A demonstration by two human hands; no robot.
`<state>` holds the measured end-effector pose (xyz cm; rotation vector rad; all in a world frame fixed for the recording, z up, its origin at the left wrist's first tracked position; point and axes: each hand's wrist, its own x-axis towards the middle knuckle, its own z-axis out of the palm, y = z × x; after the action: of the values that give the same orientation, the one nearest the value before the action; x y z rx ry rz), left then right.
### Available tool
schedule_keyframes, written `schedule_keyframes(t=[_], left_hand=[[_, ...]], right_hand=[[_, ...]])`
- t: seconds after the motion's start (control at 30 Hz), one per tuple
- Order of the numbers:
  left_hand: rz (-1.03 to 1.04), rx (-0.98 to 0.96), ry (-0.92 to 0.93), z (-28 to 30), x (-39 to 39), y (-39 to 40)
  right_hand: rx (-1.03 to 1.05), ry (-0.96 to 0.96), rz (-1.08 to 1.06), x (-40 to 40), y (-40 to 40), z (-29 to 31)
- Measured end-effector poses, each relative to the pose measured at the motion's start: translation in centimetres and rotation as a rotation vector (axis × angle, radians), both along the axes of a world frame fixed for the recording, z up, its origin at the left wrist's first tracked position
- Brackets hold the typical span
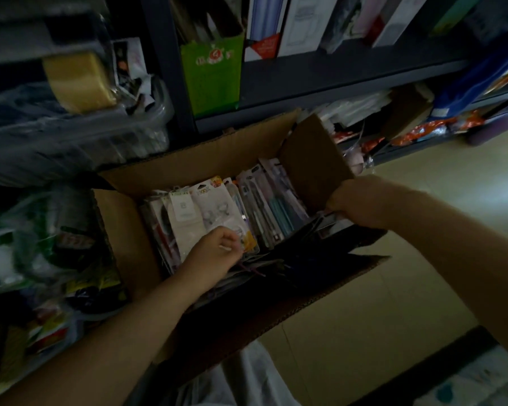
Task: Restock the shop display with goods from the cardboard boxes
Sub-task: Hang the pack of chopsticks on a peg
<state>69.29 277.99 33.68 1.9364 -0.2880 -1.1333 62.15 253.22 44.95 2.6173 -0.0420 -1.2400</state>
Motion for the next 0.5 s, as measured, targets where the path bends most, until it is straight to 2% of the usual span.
schedule_keyframes(t=[0.13, 0.27, 0.37, 0.5], left_hand=[[-0.171, -0.184, 0.043, 3.5, 0.3, -2.0], [-0.31, -0.304, -0.025, 6.7, 0.6, -3.4], [-0.269, -0.349, -0.068, 9.2, 2.0, -3.3], [-0.208, -0.268, -0.233, 12.5, 5.1, -1.0]], right_hand=[[-0.053, 0.02, 0.054, 2.2, 1.0, 7.9], [-0.068, -0.019, 0.047, 5.0, 2.5, 15.2], [-0.055, -0.131, 0.058, 6.9, 3.8, 19.7], [0.007, -0.308, 0.106, 9.5, 5.7, 22.6]])
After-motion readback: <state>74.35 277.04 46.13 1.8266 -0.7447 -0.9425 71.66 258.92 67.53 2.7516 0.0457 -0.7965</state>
